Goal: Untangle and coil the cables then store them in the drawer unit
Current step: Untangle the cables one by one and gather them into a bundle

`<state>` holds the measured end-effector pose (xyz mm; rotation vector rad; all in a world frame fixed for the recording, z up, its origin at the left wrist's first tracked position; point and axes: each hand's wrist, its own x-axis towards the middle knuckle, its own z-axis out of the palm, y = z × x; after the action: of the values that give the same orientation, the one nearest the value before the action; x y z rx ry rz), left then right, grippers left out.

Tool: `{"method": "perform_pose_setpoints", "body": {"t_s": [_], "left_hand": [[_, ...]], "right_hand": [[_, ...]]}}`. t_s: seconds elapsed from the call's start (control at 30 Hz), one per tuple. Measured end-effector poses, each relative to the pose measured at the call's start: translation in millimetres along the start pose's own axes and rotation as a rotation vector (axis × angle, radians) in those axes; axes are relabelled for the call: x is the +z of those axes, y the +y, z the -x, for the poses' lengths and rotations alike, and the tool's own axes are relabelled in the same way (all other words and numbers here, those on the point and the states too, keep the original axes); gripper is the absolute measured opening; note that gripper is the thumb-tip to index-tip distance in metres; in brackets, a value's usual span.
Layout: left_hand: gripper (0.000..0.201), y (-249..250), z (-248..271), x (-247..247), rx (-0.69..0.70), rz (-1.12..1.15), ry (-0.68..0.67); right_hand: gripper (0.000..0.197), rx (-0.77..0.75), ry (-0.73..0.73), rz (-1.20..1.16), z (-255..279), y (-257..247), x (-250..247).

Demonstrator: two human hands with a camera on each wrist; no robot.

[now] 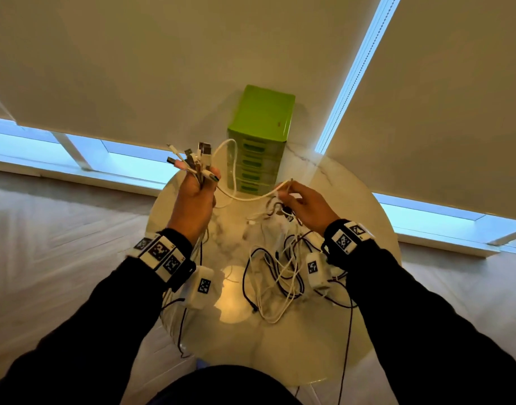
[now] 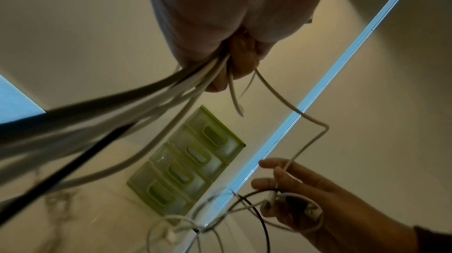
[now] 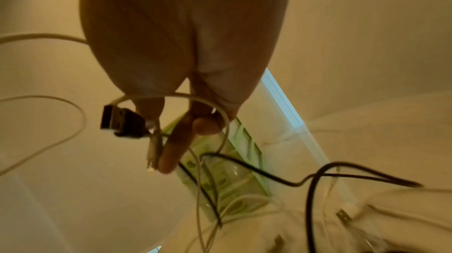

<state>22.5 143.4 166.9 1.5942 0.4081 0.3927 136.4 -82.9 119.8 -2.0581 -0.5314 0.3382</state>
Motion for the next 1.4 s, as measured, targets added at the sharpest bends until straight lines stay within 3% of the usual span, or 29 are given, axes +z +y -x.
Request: {"method": "perform_pose_setpoints", "body": {"t_s": [0.07, 0.2, 0.33, 0.47, 0.53, 0.63, 0.7, 0.8, 0.9, 1.07, 1.17, 1.23, 1.4], "left_hand": [[0.015, -0.3, 3.4, 7.3, 0.002, -0.001, 0.005], [0.019, 9.5, -6.5, 6.8, 0.014, 0.077, 0.068], [0.024, 26.3, -15.1, 0.4, 0.045, 0.138, 0.149], [0.02, 27.4, -19.9, -4.5, -0.004, 0.171, 0.099], [0.02, 22.1, -11.2, 3.3, -0.032, 0.128, 0.006], [0.019, 18.4, 11.2, 24.4, -0.043, 0.057, -0.145], [0.019, 17.1, 23.4, 37.7, -0.03, 0.021, -0.245], [0.017, 21.1, 34.5, 54.8, -0.008, 0.027, -0.318], [0.022, 26.2, 34.9, 69.2, 0.021, 0.021, -0.365], [0.018, 31.5, 42.0, 109.7, -0.067, 0.108, -0.451], [0.017, 34.0, 59.8, 139.3, -0.12, 0.199, -0.514], [0.02, 35.2, 74.2, 159.6, -0.161, 0.267, -0.581], [0.021, 36.9, 100.6, 197.2, -0.3, 0.424, -0.768]], "right_hand": [[0.012, -0.008, -0.074, 0.057, 1.1, -11.0, -6.8], [0.018, 0.104, -0.334, 0.523, 13.3, 10.8, -16.6], [0.019, 0.264, -0.412, 0.45, 36.4, 37.8, -16.5], [0.01, 0.142, -0.349, 0.5, 49.9, 54.6, -7.5], [0.028, 0.085, -0.2, 0.386, 50.3, 51.1, 1.5], [0.082, -0.02, 0.028, 0.156, 49.6, 11.8, 12.4], [0.091, -0.122, -0.014, 0.177, 50.1, -13.8, 19.2], [0.054, -0.113, -0.189, 0.241, 59.2, -31.9, 16.5], [0.023, -0.08, -0.142, 0.179, 81.0, -39.2, 0.1], [0.022, -0.096, 0.18, 0.151, 128.6, -36.7, -51.5], [0.027, 0.01, 0.39, 0.241, 159.3, -14.0, -83.3], [0.028, 0.141, 0.424, 0.321, 187.1, 11.9, -100.2], [0.026, 0.51, 0.274, 0.535, 276.5, 95.5, -111.8]]}}
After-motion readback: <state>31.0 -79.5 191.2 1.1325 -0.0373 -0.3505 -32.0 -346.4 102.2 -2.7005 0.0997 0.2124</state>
